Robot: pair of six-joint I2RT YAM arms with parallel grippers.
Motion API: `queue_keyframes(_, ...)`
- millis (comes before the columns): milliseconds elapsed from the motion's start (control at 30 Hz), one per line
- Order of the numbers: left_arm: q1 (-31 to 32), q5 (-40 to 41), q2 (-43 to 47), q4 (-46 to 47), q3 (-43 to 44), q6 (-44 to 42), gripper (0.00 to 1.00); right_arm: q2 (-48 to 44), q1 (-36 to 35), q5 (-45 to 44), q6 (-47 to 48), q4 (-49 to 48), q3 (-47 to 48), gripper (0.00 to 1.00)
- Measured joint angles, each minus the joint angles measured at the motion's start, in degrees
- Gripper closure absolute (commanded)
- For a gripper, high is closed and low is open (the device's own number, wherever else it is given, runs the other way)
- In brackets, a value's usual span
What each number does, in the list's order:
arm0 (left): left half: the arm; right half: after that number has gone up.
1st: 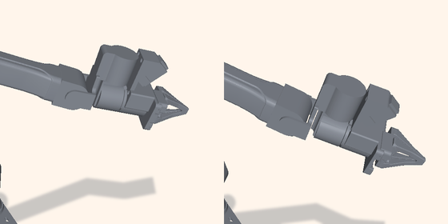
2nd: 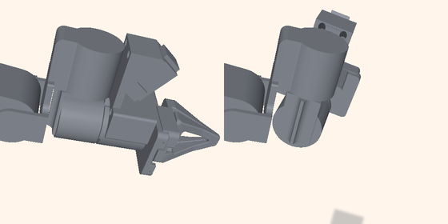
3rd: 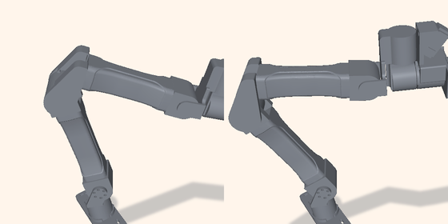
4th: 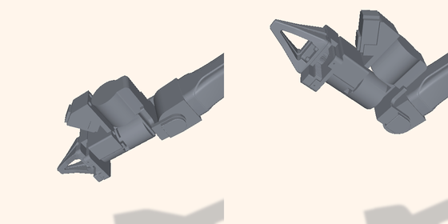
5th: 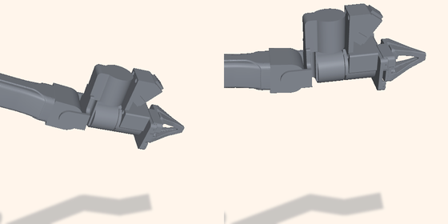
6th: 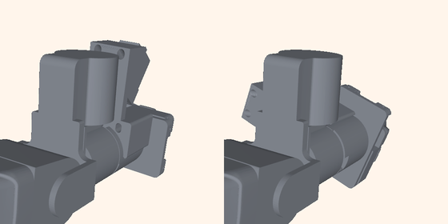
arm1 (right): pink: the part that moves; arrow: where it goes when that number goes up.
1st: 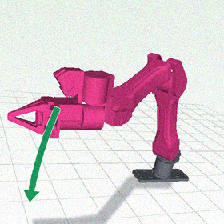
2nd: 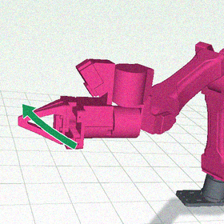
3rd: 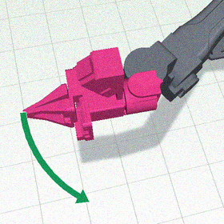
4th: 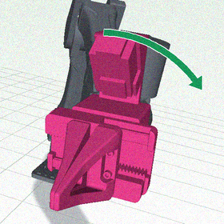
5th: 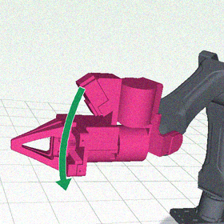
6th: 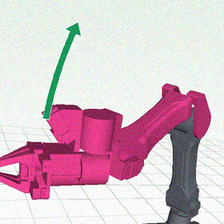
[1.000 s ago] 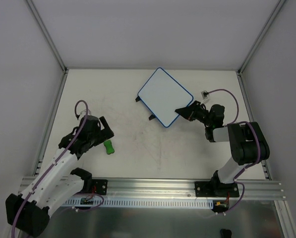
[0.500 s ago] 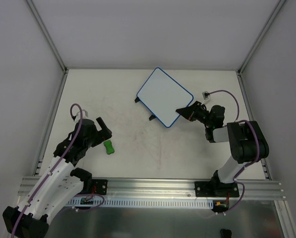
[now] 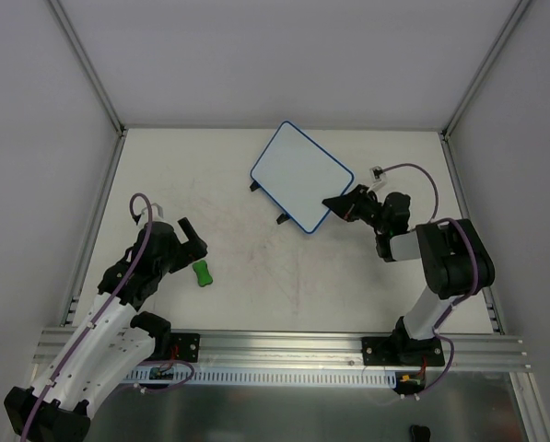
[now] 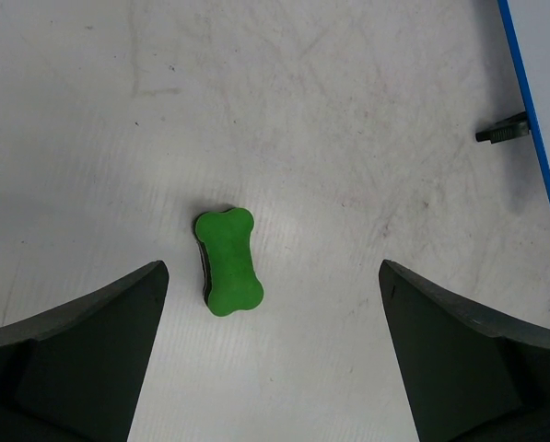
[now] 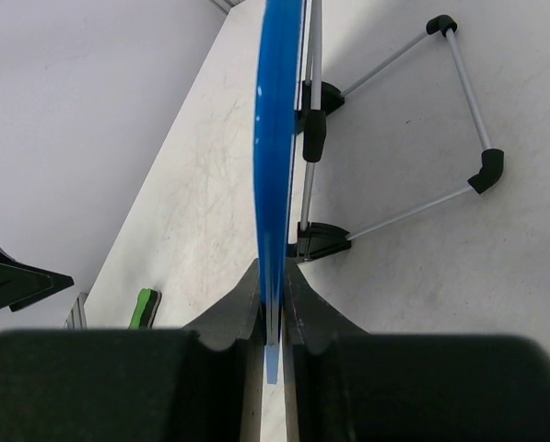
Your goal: Erase the whiteboard
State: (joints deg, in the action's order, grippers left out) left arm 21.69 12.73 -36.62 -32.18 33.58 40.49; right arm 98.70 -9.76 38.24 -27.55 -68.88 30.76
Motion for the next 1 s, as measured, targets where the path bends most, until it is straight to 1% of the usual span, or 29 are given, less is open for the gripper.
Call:
queue_keyframes(400,0.0,-0.02,0.02,0.2,0.0,-0.81,0.01,4.11,-0.24,0.13,1.25,-0.46,3.58,0.99)
queue_keyframes(433,0.0,-0.02,0.04,0.2,0.0,-0.87,0.01,4.44,-0.24,0.17,1.25,-0.57,3.8,0.95)
queue_keyframes(533,0.0,-0.02,0.26,0.2,0.0,-0.94,0.01,4.68,-0.24,0.5,1.38,-0.87,3.98,0.91)
queue_keyframes(633,0.0,-0.02,0.61,0.22,0.0,-0.94,0.01,4.83,-0.24,0.96,1.81,-1.25,3.98,0.82)
queue_keyframes(700,0.0,-0.02,0.76,0.24,0.0,-0.94,0.01,4.87,-0.24,1.25,2.27,-1.7,3.98,0.81)
queue_keyframes(733,0.0,-0.02,0.76,0.24,0.0,-0.92,0.01,4.87,-0.24,1.22,2.38,-2.01,3.98,0.78)
queue_keyframes(833,0.0,-0.07,0.74,0.22,0.0,-0.92,0.01,4.87,-0.24,1.27,3.04,-2.54,3.69,0.76)
queue_keyframes(867,0.0,-0.07,0.74,0.24,0.0,-0.94,0.01,4.9,-0.24,1.29,3.21,-2.62,3.48,0.76)
queue_keyframes(933,0.0,-0.09,0.83,0.22,0.0,-0.94,0.01,5.18,-0.24,1.29,3.45,-2.86,2.95,0.8)
queue_keyframes(1000,0.0,-0.09,1.11,0.24,0.0,-0.92,0.01,5.68,-0.24,1.29,3.63,-2.91,2.56,0.79)
